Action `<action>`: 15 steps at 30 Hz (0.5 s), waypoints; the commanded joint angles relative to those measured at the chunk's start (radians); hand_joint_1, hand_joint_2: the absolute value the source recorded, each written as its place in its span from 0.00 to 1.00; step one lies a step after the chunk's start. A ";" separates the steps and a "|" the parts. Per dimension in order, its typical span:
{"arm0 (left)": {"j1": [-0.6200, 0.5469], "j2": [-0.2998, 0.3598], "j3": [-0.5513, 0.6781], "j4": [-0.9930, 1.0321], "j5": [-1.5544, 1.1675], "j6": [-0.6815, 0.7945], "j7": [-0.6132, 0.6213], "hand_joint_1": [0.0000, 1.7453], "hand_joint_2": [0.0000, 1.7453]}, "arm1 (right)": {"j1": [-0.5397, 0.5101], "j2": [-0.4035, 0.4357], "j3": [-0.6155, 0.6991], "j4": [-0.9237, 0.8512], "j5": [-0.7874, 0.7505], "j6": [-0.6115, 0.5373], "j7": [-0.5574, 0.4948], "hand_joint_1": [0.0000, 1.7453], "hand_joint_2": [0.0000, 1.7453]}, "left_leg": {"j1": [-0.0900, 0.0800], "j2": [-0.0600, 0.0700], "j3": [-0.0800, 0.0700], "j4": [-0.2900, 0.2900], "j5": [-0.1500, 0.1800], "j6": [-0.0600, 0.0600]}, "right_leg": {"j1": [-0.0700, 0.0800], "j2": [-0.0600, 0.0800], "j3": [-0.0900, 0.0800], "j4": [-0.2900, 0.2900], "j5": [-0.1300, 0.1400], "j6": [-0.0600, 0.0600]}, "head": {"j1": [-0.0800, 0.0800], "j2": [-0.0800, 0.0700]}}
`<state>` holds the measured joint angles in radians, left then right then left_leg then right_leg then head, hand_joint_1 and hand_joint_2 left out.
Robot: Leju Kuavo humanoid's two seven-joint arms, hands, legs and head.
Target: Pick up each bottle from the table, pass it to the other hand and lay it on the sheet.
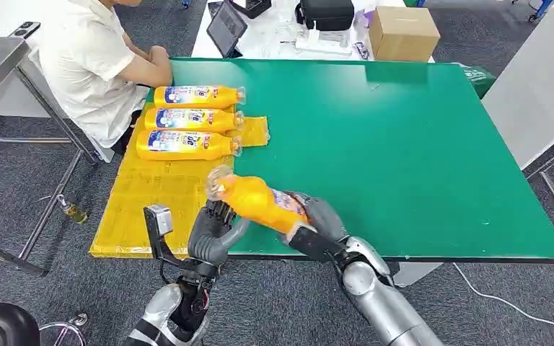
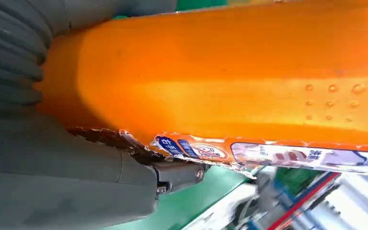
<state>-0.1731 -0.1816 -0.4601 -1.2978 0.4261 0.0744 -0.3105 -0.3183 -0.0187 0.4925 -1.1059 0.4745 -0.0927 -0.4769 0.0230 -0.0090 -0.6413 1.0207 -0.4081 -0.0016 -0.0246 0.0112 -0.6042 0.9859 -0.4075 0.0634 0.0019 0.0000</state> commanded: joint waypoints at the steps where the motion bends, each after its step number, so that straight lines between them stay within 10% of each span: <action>1: -0.075 0.027 -0.042 0.072 -0.011 0.015 0.021 0.00 1.00 | -0.056 0.032 0.123 0.033 -0.025 0.020 -0.022 1.00 1.00 | 0.000 0.000 0.002 0.000 0.000 0.000 | 0.001 0.000 0.001 0.000 0.000 -0.002 | 0.000 0.000; 15: -0.079 0.019 -0.080 0.055 0.012 -0.004 -0.010 0.00 1.00 | -0.069 0.055 0.203 0.038 -0.068 0.043 -0.017 0.95 1.00 | 0.000 0.002 0.002 0.000 -0.001 0.001 | 0.001 0.000 0.001 0.000 -0.001 -0.003 | 0.000 0.000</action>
<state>-0.2132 -0.1846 -0.4822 -1.2772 0.4475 0.0881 -0.2986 -0.3312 0.0301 0.5871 -1.1108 0.4254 -0.0713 -0.5120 0.0235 -0.0093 -0.6430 1.0207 -0.4081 -0.0016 -0.0242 0.0108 -0.6060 0.9860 -0.4075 0.0634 0.0023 0.0000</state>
